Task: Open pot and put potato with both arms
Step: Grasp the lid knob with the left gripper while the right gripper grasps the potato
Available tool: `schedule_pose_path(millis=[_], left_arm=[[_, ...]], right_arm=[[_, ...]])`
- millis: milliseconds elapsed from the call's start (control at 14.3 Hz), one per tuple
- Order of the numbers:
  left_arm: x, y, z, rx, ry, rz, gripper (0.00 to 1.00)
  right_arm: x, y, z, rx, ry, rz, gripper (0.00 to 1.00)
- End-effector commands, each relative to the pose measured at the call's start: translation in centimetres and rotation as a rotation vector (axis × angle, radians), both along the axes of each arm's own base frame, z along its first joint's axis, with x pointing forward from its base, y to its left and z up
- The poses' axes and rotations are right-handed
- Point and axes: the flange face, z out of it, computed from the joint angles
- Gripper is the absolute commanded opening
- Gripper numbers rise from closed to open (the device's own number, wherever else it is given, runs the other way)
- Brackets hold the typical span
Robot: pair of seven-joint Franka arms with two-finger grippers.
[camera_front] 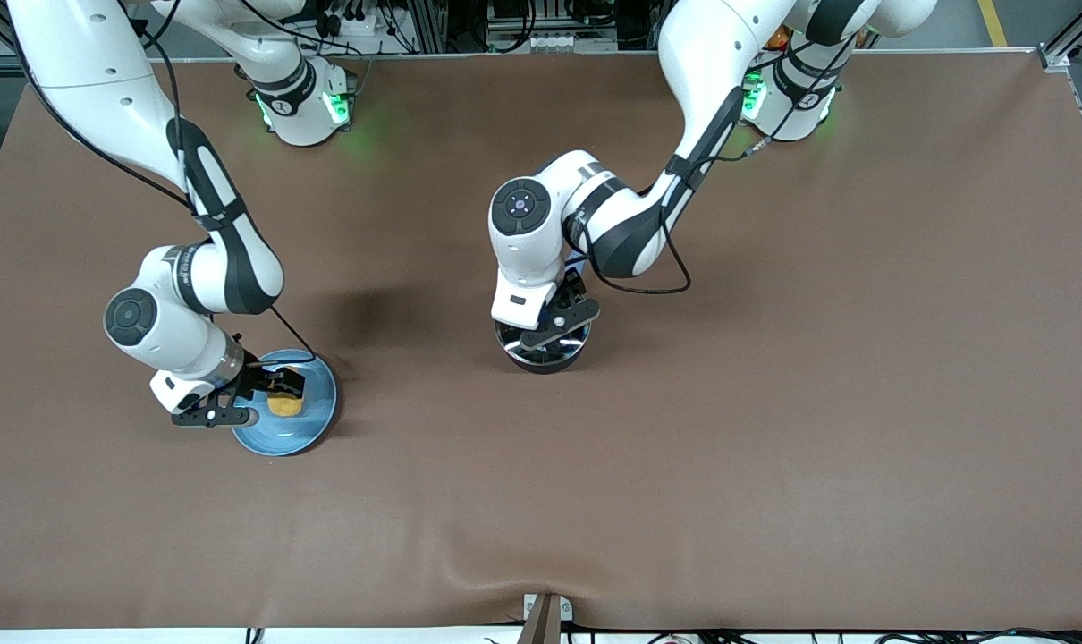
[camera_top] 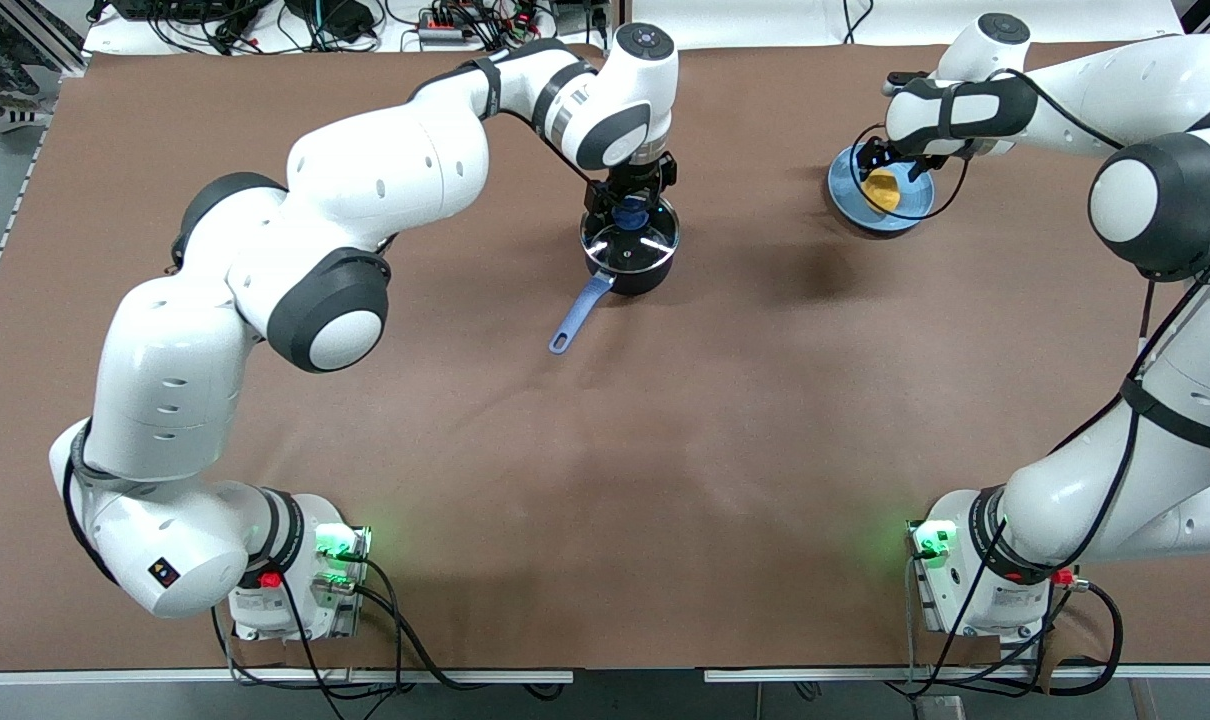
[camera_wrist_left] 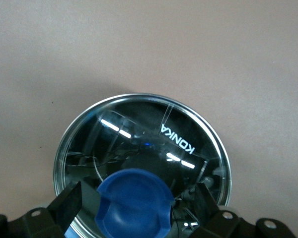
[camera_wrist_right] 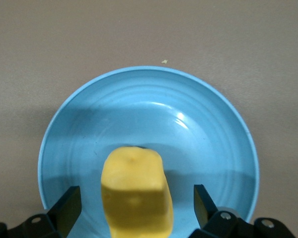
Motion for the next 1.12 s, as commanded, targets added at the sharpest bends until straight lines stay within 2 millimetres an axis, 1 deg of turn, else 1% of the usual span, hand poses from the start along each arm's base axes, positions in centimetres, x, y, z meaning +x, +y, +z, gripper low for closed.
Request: schedule_pose_path(millis=[0,70,140,350,491,561,631,771,911,981,1051], left_arm=[[0.1,-0.3,0.1,0.01,-0.021,-0.025,1.0],[0.0,-0.4,0.1,0.011,-0.02,-0.025,0.95],[0.0,-0.4,0.1,0.011,-0.02,-0.025,0.88],[-0.1,-0.4,0.2,0.011,-0.022,-0.029,0.58],[0.0,-0.3,0.6,0.009,-0.02,-0.047,0.3],[-0.1,-0.3,0.9,0.009,-0.016,-0.05,0.14],[-0.1,-0.3,1.4,0.005,-0.018,-0.049,0.0],[0.0,-0.1,2.9,-0.001,-0.02,-0.043,0.0],[0.2,0.5,5.4,-0.009,-0.026,-0.034,0.0],[0.3,1.1,7.4,-0.008,-0.027,-0.03,0.0],[0.4,2.2,9.0,0.006,-0.016,-0.031,0.0]], right_arm=[[0.1,0.6,-2.1,0.007,-0.021,-0.013,1.0],[0.0,0.6,-2.8,0.006,-0.021,-0.014,1.0],[0.0,0.6,-3.1,0.005,-0.021,-0.013,1.0],[-0.1,0.5,-3.1,0.005,-0.018,-0.01,1.0],[-0.4,0.4,-3.4,0.006,-0.006,-0.011,1.0],[-0.6,0.4,-3.6,0.004,0.003,-0.011,1.0],[-1.1,0.5,-3.9,0.005,0.012,-0.011,1.0],[-1.4,0.4,-3.7,0.005,0.015,-0.012,1.0],[-1.5,0.4,-3.8,0.005,0.017,-0.012,1.0],[-1.5,0.4,-3.7,0.004,0.017,-0.012,1.0],[-1.5,0.4,-3.6,0.005,0.017,-0.014,1.0]])
